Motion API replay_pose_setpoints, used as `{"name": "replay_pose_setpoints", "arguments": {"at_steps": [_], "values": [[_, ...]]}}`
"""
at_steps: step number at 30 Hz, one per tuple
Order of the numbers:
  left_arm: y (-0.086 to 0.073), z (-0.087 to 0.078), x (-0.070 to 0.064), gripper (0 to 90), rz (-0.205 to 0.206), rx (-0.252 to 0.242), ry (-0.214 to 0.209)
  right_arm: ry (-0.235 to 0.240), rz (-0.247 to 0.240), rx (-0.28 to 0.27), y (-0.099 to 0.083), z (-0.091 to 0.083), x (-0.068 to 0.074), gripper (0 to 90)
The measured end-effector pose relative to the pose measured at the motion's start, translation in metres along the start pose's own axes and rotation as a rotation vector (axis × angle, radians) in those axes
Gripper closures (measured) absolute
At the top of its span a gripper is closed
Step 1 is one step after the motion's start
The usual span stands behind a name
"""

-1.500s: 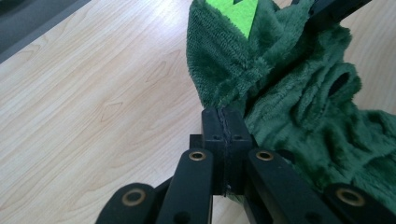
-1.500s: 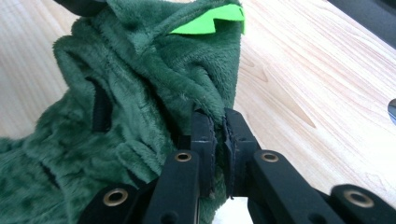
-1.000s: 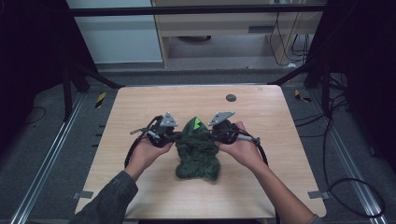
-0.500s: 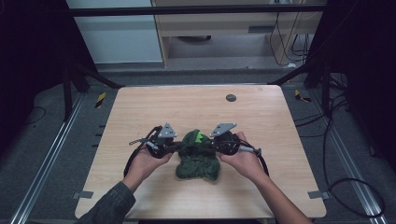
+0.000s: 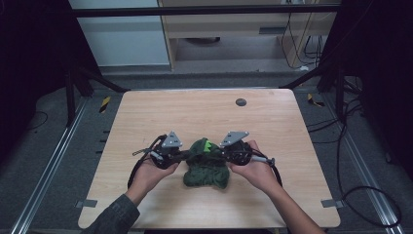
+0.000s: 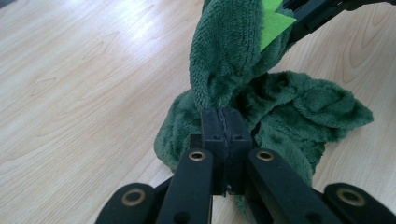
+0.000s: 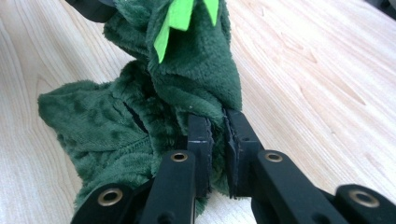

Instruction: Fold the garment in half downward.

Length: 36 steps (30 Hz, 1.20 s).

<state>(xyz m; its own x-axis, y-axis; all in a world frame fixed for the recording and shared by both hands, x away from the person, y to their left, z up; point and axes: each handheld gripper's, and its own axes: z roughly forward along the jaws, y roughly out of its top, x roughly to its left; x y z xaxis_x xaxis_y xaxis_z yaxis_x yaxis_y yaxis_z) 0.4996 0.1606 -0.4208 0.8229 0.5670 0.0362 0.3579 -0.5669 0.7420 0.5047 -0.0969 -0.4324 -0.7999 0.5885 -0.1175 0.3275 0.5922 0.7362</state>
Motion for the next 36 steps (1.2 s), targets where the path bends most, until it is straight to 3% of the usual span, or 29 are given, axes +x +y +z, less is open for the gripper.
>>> {"name": "replay_pose_setpoints", "arguments": {"at_steps": [11, 25, 36], "values": [[-0.004, -0.006, -0.006, 89.9, 0.011, -0.013, 0.004, 0.006, -0.015, -0.019, -0.005, -0.011, 0.010, 81.1], [-0.019, -0.001, -0.020, 88.8, 0.020, -0.018, 0.007, 0.016, -0.007, -0.009, -0.025, -0.008, 0.023, 80.4], [-0.026, -0.002, -0.026, 89.7, 0.016, -0.036, 0.010, 0.012, -0.019, -0.019, -0.026, -0.011, 0.029, 80.7]]}}
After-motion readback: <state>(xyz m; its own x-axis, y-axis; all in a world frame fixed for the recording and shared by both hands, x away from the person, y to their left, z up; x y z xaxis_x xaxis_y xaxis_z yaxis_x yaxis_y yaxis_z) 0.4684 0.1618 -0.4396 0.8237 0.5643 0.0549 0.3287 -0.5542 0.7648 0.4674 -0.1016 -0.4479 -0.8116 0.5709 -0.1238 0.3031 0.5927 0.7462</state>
